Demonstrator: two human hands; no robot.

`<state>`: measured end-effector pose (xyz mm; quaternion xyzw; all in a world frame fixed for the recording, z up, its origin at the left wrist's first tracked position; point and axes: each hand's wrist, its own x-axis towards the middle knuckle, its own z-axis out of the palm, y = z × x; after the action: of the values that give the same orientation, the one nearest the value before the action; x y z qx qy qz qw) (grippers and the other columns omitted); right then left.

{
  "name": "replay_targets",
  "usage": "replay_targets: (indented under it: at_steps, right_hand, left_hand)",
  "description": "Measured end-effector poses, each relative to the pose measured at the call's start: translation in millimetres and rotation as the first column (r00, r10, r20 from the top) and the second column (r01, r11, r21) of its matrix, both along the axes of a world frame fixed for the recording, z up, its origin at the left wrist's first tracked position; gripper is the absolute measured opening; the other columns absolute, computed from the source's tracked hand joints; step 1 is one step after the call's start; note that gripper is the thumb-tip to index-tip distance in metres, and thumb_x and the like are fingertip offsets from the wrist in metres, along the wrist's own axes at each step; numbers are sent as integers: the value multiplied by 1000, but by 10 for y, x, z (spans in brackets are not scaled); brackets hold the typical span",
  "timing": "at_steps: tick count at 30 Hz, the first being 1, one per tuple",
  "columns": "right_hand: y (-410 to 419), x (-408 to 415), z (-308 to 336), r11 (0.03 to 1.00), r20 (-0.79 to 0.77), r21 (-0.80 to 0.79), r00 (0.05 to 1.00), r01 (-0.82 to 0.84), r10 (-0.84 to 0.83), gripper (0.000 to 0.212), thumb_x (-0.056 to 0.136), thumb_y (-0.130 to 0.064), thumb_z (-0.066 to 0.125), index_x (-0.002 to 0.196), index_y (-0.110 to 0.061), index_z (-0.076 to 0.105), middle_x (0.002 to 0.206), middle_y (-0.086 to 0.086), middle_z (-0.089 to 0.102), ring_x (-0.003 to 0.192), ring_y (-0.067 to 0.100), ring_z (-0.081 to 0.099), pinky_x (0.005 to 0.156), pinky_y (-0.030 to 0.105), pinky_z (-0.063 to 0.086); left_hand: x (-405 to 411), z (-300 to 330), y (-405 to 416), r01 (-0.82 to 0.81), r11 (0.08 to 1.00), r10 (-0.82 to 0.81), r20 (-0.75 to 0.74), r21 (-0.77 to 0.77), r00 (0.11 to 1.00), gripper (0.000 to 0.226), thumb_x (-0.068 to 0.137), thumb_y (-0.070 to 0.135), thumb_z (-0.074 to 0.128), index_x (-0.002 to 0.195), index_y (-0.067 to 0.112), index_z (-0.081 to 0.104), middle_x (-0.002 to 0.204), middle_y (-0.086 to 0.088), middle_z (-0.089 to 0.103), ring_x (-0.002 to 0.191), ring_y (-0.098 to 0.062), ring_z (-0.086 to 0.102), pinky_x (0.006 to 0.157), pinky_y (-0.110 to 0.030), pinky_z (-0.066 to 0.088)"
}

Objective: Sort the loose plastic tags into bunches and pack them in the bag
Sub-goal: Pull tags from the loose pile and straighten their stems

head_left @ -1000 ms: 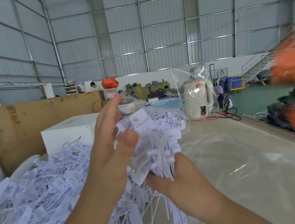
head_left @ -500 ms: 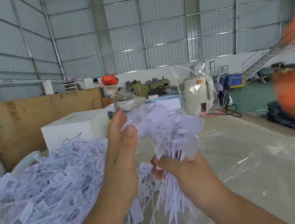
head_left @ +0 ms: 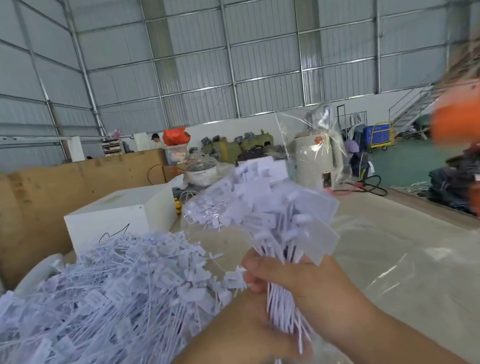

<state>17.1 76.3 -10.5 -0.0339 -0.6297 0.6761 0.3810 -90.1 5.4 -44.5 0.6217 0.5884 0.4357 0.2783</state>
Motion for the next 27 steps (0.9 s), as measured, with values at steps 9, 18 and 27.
replay_targets:
  at_steps: [9,18,27]
  right_hand:
    - [3,7,30,996,76,-81,997,32,-26,20,62,-19,76,79,-9,74,73,15,73,58,19,66,54,26,52]
    - [37,54,50,999,93,-26,995,30,-27,9,76,-6,77,76,-2,69,58,11,61,54,20,59,52,28,51]
    - [45,-22,-98,998,104,20,993,53,-55,16,77,10,69,67,-2,70,56,14,61,52,23,59,54,27,51]
  left_hand:
    - [34,34,15,-87,995,83,83,51,993,42,63,0,84,91,30,76,94,10,76,97,-6,70,76,-17,53]
    - [-220,78,-136,-223,975,206,-377,-2,903,45,55,55,86,51,24,53,49,13,45,49,-3,39,51,-21,30]
    - [-266,61,-133,-181,975,147,-237,-130,960,29,74,22,85,71,4,63,49,13,48,51,-4,44,53,-20,34]
